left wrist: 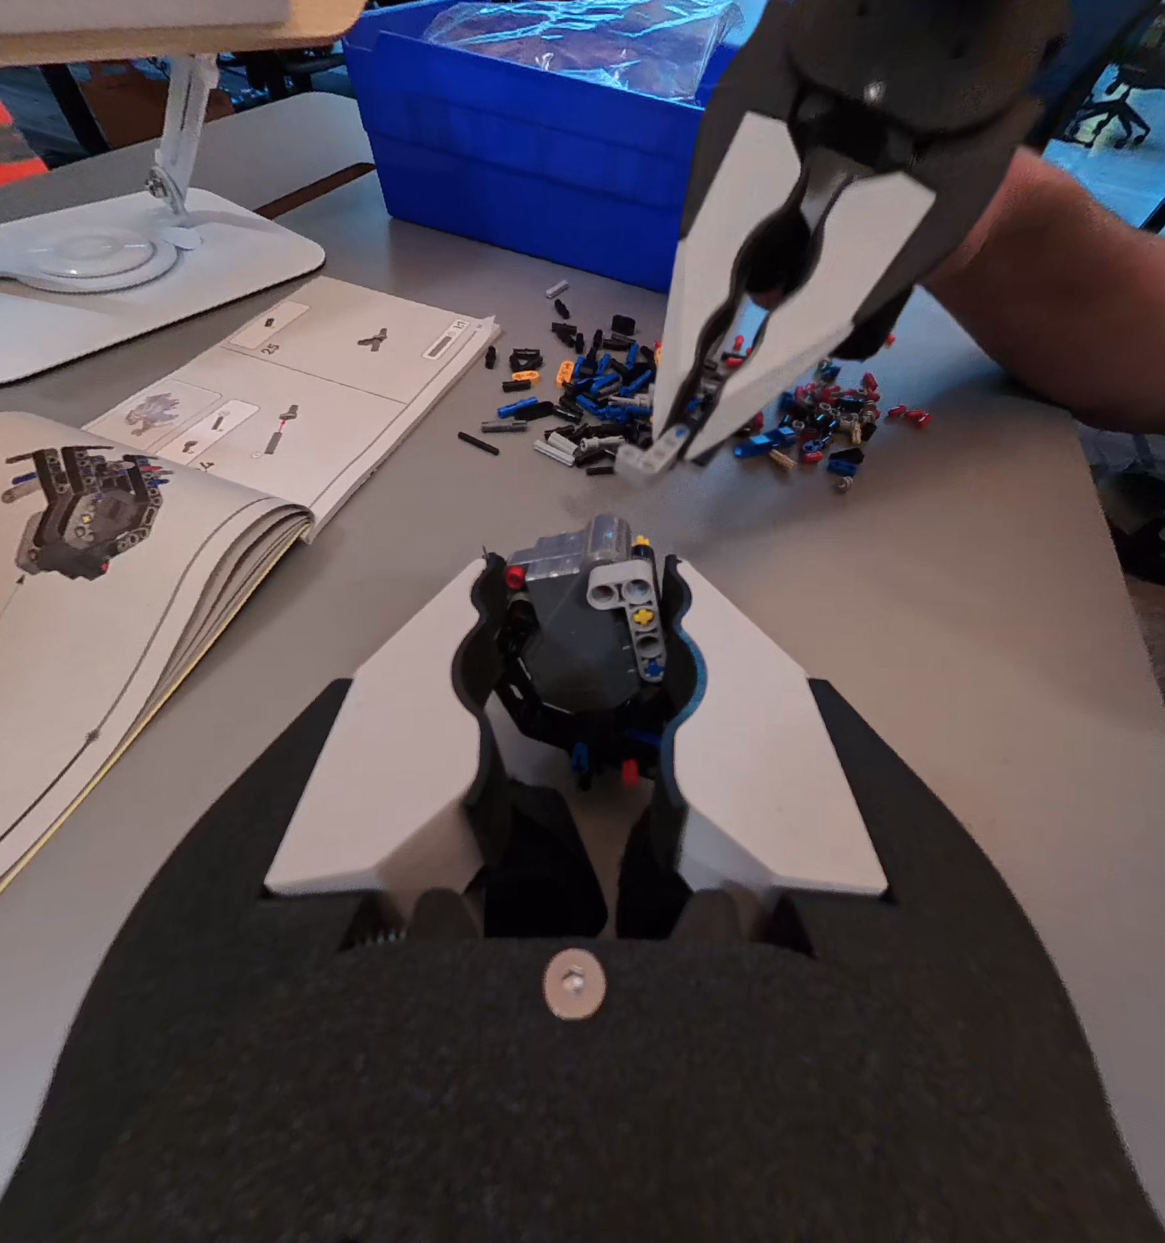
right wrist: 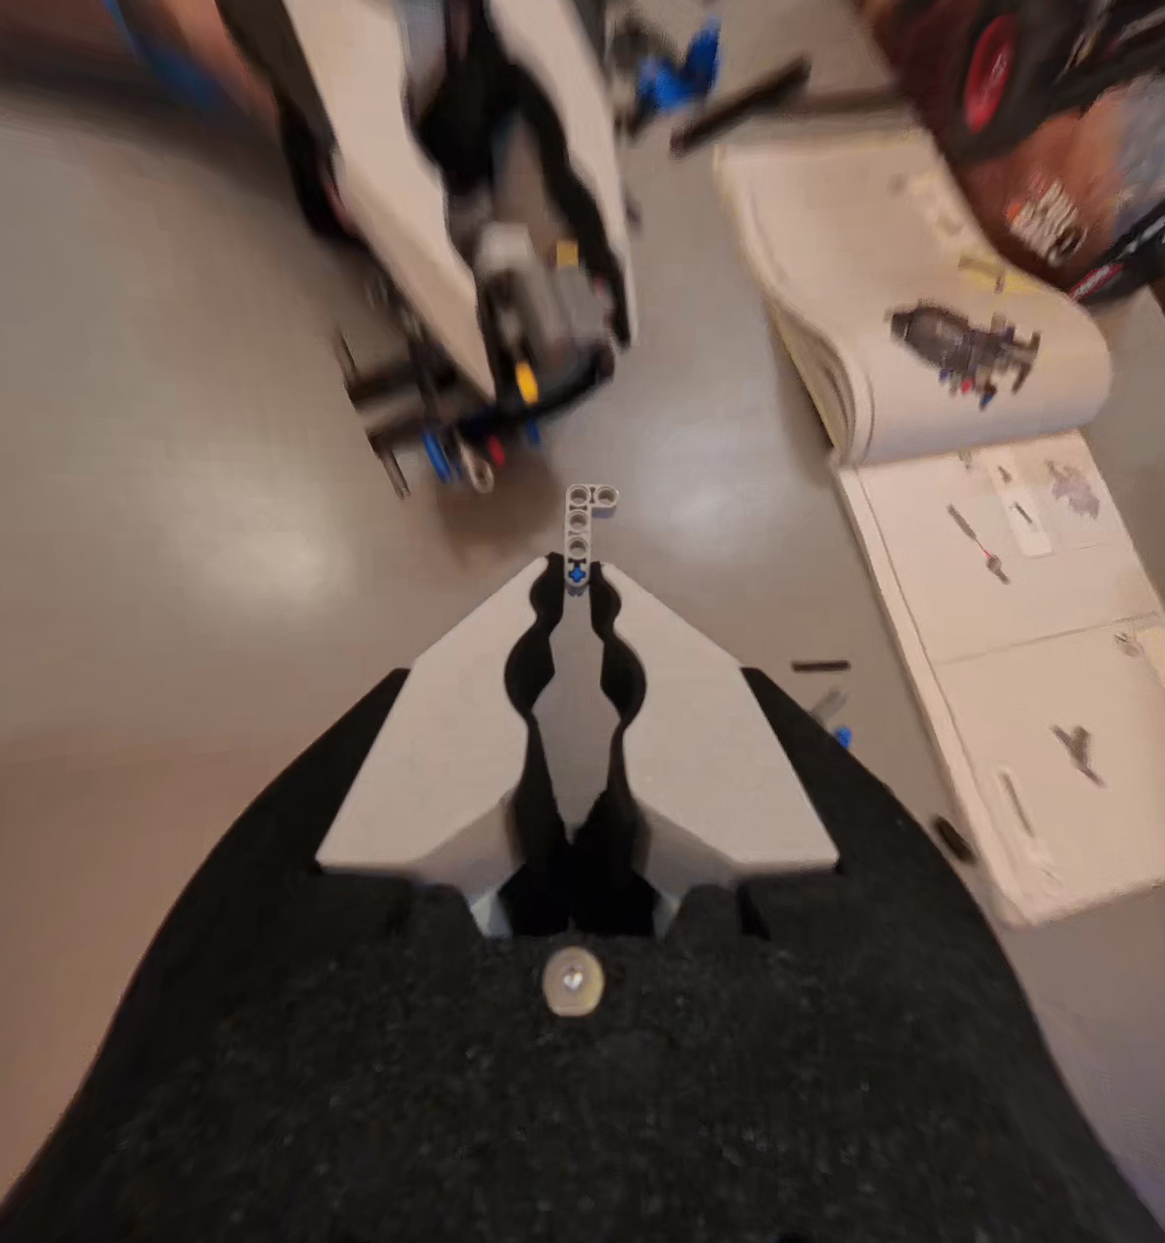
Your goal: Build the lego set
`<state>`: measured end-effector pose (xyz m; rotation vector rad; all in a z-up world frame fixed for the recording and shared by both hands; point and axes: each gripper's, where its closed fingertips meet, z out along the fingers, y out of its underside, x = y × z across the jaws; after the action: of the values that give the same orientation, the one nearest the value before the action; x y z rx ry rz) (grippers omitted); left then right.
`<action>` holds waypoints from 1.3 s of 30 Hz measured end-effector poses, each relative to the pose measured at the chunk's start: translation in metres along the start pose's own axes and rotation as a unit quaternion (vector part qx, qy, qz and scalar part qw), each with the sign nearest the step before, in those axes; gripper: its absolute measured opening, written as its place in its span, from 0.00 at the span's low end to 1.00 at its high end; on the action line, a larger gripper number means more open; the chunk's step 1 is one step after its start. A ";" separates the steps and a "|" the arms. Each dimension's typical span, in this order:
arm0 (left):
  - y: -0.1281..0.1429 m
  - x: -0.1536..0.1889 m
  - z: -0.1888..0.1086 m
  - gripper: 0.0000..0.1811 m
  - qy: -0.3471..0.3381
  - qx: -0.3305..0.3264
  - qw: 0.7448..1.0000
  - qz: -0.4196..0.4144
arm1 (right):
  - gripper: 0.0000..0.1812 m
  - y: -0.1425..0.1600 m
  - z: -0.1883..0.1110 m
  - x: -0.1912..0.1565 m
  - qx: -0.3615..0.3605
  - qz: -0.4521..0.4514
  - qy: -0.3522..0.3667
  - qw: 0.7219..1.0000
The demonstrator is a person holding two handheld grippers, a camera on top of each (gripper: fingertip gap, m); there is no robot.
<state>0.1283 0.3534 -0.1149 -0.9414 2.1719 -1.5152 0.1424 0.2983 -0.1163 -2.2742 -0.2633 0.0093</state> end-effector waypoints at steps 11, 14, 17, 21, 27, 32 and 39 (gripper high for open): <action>0.007 0.005 -0.009 0.24 0.047 -0.024 0.999 0.004 | 0.03 -0.031 0.015 -0.019 0.141 0.225 -0.160 0.951; 0.009 0.010 -0.012 0.24 0.061 -0.021 0.997 0.045 | 0.03 -0.030 0.015 -0.020 0.140 0.216 -0.160 0.953; 0.011 0.013 -0.016 0.24 0.072 -0.018 0.995 0.071 | 0.04 -0.031 0.016 -0.024 0.142 0.218 -0.171 0.950; 0.014 0.015 -0.017 0.26 0.078 -0.020 0.994 0.078 | 0.03 -0.030 0.018 -0.026 0.142 0.219 -0.177 0.949; 0.020 0.020 -0.020 0.28 0.098 -0.032 0.991 0.087 | 0.04 -0.031 0.015 -0.024 0.145 0.220 -0.177 0.948; 0.026 0.017 -0.019 0.30 0.085 -0.046 0.990 0.105 | 0.04 -0.031 0.014 -0.026 0.147 0.219 -0.182 0.947; 0.014 0.004 -0.013 0.28 0.069 -0.025 0.997 0.007 | 0.04 -0.042 0.013 -0.022 0.199 0.225 -0.173 0.938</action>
<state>0.1127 0.3629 -0.1224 -0.8591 2.3173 -1.5694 0.1122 0.3302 -0.0949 -1.8695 0.0824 0.6484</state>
